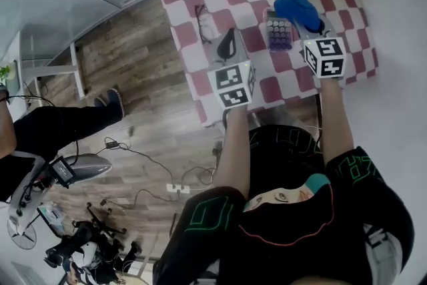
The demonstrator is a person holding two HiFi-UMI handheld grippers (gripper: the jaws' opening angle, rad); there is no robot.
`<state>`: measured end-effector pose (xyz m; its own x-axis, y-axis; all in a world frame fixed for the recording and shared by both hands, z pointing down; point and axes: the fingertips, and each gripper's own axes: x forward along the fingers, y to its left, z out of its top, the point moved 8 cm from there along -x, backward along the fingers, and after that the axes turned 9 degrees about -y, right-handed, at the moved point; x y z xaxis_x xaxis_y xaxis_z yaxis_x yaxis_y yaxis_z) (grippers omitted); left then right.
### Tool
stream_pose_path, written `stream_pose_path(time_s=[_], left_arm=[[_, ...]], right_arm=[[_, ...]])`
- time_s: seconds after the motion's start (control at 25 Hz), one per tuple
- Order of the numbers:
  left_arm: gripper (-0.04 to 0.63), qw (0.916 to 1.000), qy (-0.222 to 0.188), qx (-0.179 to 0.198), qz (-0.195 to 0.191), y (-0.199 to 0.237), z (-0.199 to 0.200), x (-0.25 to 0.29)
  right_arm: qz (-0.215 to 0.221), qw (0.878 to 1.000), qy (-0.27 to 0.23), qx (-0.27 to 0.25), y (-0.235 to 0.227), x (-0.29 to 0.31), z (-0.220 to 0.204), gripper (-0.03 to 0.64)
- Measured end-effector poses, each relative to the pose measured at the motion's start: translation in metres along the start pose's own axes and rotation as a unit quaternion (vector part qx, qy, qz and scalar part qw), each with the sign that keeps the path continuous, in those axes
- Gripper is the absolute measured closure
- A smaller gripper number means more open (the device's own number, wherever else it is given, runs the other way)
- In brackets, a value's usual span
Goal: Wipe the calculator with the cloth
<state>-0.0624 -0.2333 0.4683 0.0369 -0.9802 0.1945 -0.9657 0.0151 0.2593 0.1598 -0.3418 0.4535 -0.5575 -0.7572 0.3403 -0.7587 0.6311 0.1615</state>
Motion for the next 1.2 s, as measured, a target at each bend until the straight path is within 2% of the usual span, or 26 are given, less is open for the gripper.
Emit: stream_pose_path(time_s=[0.16, 0.28, 0.56, 0.88, 1.08, 1.2], left_arm=[[0.585, 0.9997, 0.014, 0.005, 0.019, -0.017, -0.013, -0.008], [0.584, 0.9992, 0.023, 0.016, 0.027, -0.030, -0.021, -0.011], [0.584, 0.9983, 0.037, 0.028, 0.035, -0.046, -0.032, -0.013], [0.584, 0.9972, 0.046, 0.044, 0.038, -0.057, -0.033, -0.014], [0.584, 0.9964, 0.036, 0.058, 0.051, -0.052, -0.028, -0.014], [0.584, 0.9963, 0.037, 0.050, 0.060, -0.051, -0.030, -0.015]], right_arm=[[0.021, 0.999, 0.007, -0.043, -0.009, 0.020, -0.014, 0.522], [0.057, 0.995, 0.001, -0.078, -0.008, 0.036, -0.018, 0.522], [0.131, 0.976, 0.003, -0.174, 0.003, 0.062, -0.033, 0.522], [0.222, 0.953, 0.010, -0.208, 0.025, 0.053, -0.055, 0.520], [0.258, 0.939, 0.021, -0.227, 0.038, 0.044, -0.062, 0.518], [0.280, 0.930, 0.029, -0.236, 0.042, 0.038, -0.061, 0.517]])
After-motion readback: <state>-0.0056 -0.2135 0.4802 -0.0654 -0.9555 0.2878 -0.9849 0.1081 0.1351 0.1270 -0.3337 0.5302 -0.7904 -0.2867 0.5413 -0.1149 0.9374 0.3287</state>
